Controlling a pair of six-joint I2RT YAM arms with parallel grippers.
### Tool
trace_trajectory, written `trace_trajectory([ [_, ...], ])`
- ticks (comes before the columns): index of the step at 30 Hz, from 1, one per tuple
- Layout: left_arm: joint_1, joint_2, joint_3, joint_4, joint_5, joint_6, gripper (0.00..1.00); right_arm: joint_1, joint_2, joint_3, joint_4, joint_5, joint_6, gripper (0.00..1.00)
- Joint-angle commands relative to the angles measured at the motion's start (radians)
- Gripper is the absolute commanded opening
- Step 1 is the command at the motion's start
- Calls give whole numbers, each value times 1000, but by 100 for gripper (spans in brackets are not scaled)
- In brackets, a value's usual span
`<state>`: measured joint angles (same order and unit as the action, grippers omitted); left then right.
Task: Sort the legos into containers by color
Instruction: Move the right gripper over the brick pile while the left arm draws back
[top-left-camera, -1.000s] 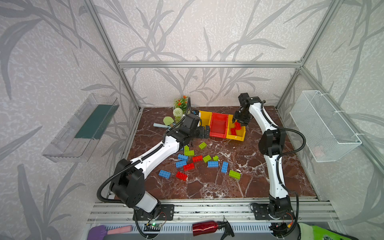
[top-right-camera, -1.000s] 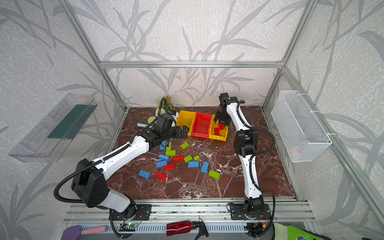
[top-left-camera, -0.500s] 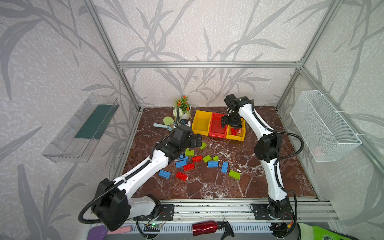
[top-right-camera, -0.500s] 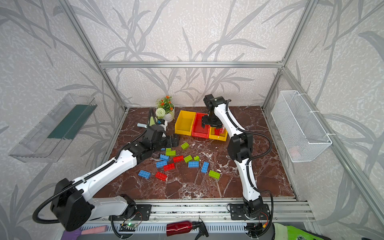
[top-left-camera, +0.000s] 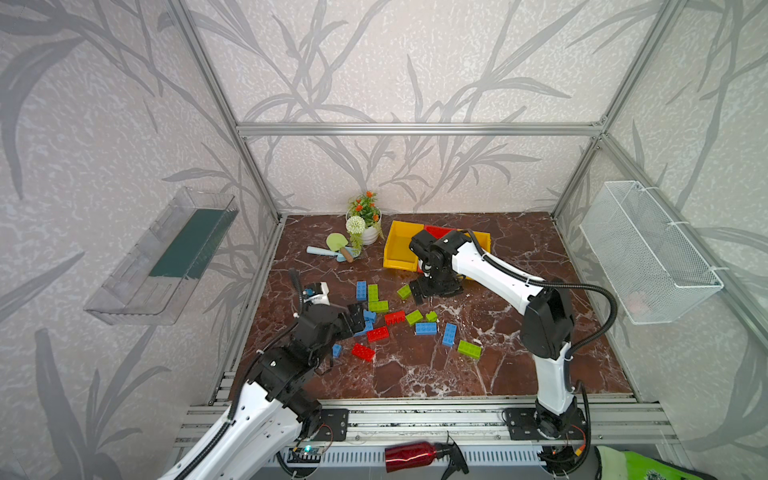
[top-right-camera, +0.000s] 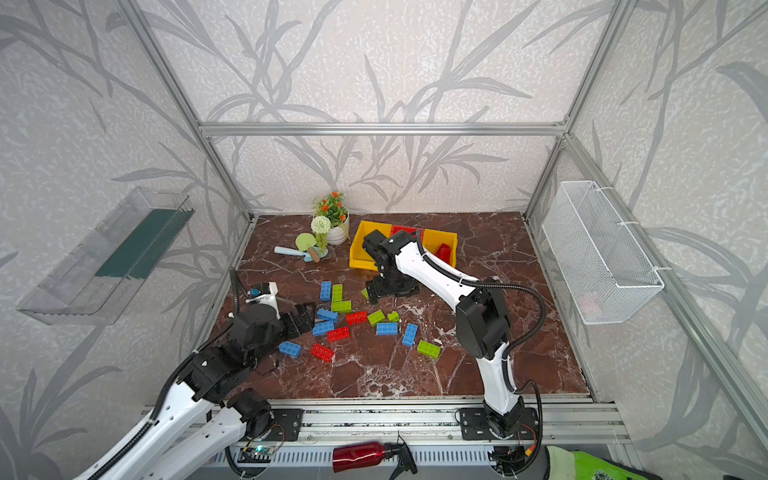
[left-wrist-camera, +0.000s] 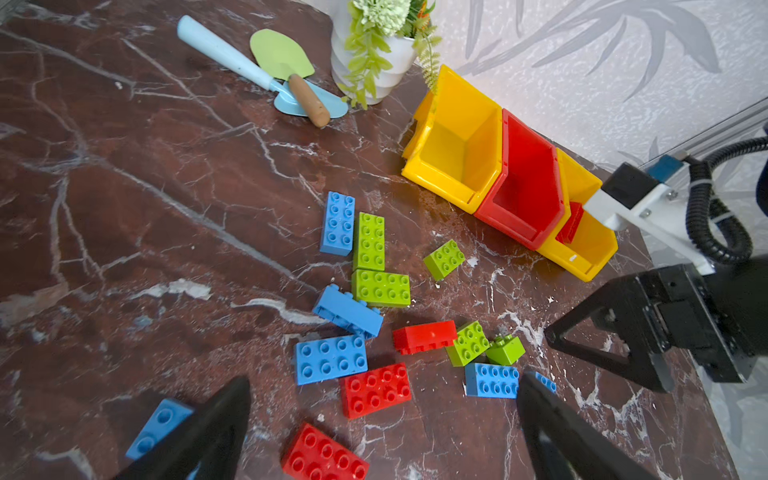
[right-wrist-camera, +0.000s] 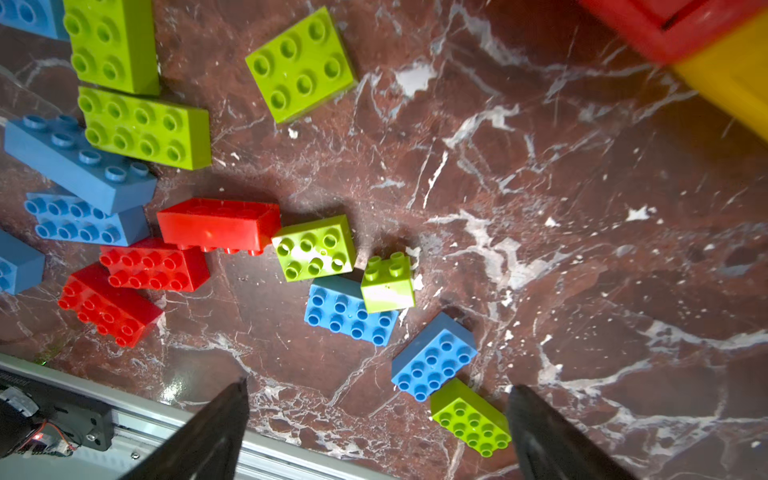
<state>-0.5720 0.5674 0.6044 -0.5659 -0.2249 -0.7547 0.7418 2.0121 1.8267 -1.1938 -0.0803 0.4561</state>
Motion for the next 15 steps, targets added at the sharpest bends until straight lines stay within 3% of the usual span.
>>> trace_trajectory([
  [1, -1, -59, -26, -124, -39, -72, 99, 34, -85, -72, 73, -18, 53, 98],
  [7, -3, -84, -14, -201, -27, -106, 99, 74, -131, -154, 130, -39, 88, 98],
  [12, -3, -43, -41, -118, -14, -50, 99, 87, -156, -250, 254, -35, 63, 98],
  [15, -5, 3, -15, -159, -116, -82, 95, 83, -167, -322, 352, -22, 57, 97],
])
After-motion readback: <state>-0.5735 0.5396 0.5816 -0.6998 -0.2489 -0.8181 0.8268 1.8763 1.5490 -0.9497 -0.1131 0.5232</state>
